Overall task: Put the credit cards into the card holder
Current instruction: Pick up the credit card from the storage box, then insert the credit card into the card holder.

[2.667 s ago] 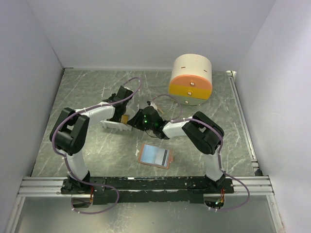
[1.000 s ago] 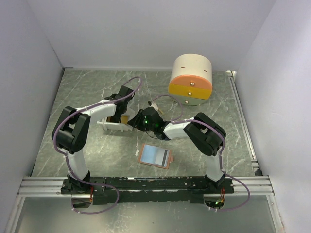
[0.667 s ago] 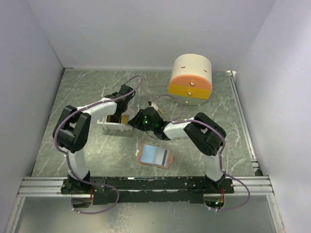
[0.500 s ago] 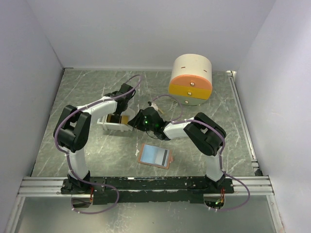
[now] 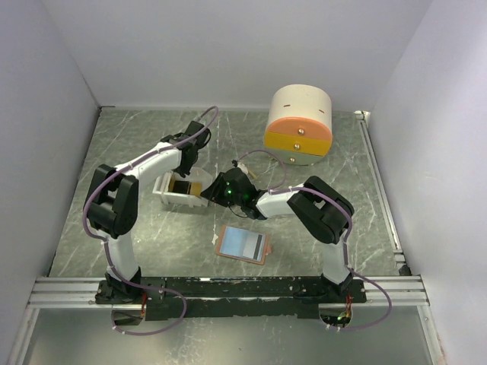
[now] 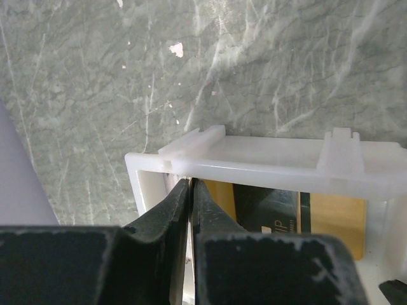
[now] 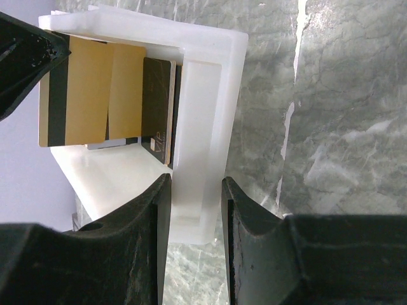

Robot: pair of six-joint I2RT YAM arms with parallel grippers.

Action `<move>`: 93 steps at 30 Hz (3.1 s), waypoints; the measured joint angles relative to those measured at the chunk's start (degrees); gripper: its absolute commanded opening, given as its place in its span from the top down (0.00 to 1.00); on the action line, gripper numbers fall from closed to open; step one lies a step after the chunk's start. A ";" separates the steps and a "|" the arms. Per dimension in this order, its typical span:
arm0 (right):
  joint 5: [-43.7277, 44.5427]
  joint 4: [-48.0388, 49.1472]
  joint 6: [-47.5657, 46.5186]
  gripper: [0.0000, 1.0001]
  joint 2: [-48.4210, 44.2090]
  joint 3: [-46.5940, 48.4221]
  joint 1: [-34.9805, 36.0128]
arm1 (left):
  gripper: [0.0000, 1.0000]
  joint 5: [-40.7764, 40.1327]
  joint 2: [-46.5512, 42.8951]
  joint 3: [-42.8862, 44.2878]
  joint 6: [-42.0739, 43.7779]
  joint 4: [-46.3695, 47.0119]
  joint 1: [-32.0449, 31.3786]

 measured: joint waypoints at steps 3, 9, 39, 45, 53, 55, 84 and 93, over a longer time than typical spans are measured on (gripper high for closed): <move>-0.04 -0.42 0.20 0.73 0.07 0.26 0.00 | 0.93 1.68 0.00 0.92 -0.72 -1.18 0.04; -0.72 -1.81 0.22 0.55 0.07 1.27 -0.50 | 0.93 3.63 0.00 4.52 -2.56 -5.03 0.31; -14.47 -10.27 -18.67 0.52 -36.52 -13.14 -5.16 | 0.93 37.27 -30.05 -7.87 -16.39 3.13 0.87; -16.46 -8.04 -15.50 0.53 -46.16 -19.71 -5.27 | 0.93 53.42 -39.01 -18.21 -24.52 12.81 0.98; -16.55 -3.32 -8.81 0.50 -54.38 -24.61 -5.66 | 0.93 70.20 -44.52 -28.52 -37.59 28.68 0.98; -16.63 -2.80 -7.69 0.51 -54.82 -24.83 -5.68 | 0.93 72.89 -45.44 -30.84 -40.87 32.22 0.98; -16.98 -6.99 -9.92 1.00 -59.12 -27.17 -6.03 | 0.59 71.73 -47.10 -32.81 -42.42 28.85 0.98; -8.24 -26.08 -12.11 1.00 -60.26 -26.60 -6.49 | 0.93 66.66 -46.42 -33.22 -36.85 20.72 0.96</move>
